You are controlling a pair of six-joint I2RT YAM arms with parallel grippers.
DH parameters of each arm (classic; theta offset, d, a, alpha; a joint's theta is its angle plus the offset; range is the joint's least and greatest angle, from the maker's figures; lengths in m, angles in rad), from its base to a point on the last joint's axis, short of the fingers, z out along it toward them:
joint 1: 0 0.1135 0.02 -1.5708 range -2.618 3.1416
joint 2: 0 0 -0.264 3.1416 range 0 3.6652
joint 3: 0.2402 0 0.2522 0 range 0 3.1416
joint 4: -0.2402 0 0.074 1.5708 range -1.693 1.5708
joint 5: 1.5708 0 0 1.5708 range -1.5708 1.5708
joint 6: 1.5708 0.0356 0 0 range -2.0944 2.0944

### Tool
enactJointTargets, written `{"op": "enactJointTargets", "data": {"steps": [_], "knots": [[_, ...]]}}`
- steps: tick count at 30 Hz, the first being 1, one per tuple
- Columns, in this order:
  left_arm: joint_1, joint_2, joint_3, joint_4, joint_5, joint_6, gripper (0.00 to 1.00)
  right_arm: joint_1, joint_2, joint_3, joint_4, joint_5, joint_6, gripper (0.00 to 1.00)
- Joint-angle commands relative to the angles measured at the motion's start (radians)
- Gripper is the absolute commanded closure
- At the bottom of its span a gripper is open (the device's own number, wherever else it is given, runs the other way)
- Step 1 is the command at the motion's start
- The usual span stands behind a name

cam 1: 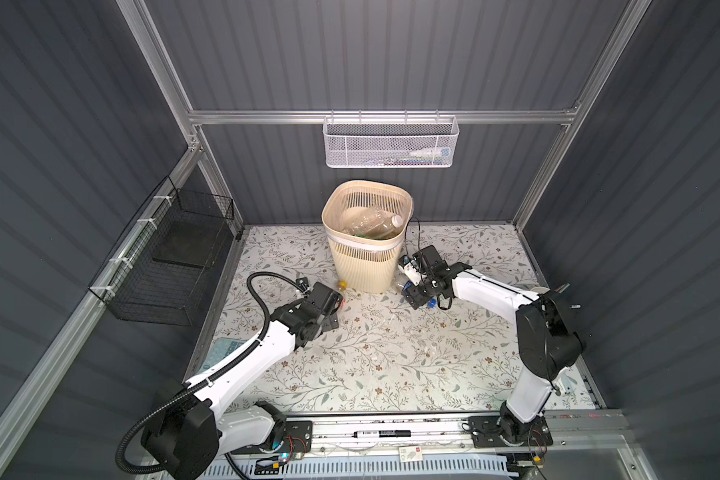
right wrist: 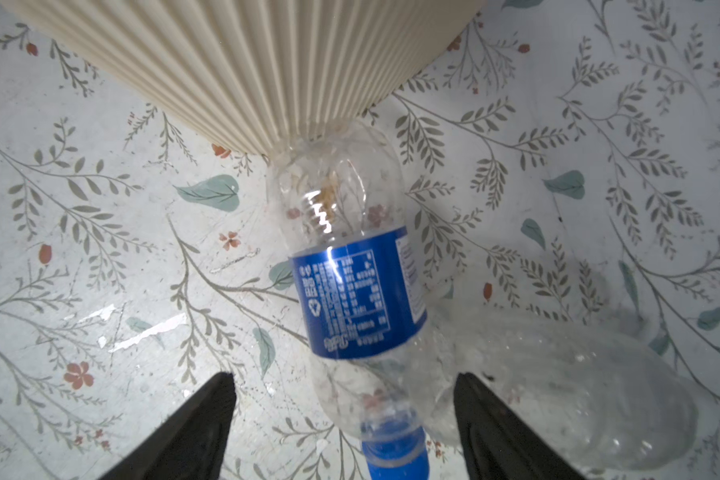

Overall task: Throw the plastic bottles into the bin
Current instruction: 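Grasp the blue Pepsi bottle with the right gripper while the left gripper approaches another bottle, then lift the Pepsi bottle with the right gripper and drop it into the bin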

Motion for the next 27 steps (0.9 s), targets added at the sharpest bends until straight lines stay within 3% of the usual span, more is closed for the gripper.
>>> {"op": "enactJointTargets", "data": {"steps": [1, 6, 10, 17, 20, 27], "knots": [[0.006, -0.024, -0.025, -0.003, 0.022, -0.014, 0.0, -0.005, 0.033, 0.034, 0.017, -0.05, 0.0, 0.17], [0.007, -0.042, -0.055, 0.008, 0.03, -0.014, 0.0, -0.009, 0.086, 0.07, -0.001, -0.083, 0.023, 0.21], [0.007, -0.042, -0.064, 0.011, 0.032, -0.016, 0.0, -0.009, 0.118, 0.092, -0.029, -0.074, 0.042, 0.31], [0.006, -0.031, -0.075, 0.023, 0.037, -0.015, 0.0, -0.009, 0.128, 0.077, -0.055, -0.075, 0.083, 0.36], [0.006, -0.027, -0.078, 0.026, 0.037, -0.012, 0.0, -0.009, 0.111, 0.057, -0.075, -0.083, 0.121, 0.42], [0.006, -0.009, -0.083, 0.039, 0.041, -0.008, 0.0, -0.008, -0.015, -0.06, -0.092, -0.137, 0.264, 0.46]]}}
